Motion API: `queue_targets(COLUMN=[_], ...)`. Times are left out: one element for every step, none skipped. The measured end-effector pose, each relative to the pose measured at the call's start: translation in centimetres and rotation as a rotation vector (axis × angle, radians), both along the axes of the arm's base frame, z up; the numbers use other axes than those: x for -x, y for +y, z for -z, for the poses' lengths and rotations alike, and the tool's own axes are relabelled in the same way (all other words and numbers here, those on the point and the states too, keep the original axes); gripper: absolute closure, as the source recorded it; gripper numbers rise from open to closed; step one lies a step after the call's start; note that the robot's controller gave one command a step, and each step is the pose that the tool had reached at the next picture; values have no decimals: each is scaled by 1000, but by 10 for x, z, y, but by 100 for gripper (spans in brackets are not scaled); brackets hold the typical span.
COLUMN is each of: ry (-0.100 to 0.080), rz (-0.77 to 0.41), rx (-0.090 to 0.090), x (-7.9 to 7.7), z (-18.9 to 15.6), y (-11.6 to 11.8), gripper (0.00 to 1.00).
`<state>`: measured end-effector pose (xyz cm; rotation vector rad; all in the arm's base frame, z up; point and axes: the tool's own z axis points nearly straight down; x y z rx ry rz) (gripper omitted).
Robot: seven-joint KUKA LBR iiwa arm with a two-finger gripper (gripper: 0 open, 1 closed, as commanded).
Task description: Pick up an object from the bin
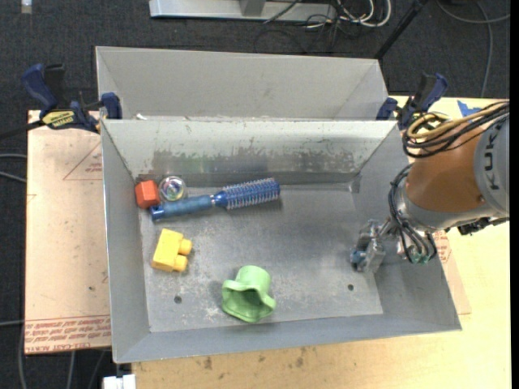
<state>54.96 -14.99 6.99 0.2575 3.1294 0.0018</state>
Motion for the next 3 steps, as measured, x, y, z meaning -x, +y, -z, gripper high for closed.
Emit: queue_targets(ry=[0,0,-11], rz=[0,0,9], rx=[0,0,3], x=[0,0,-19], z=[0,0,-173], y=[0,0,-2], gripper=[0,100,100])
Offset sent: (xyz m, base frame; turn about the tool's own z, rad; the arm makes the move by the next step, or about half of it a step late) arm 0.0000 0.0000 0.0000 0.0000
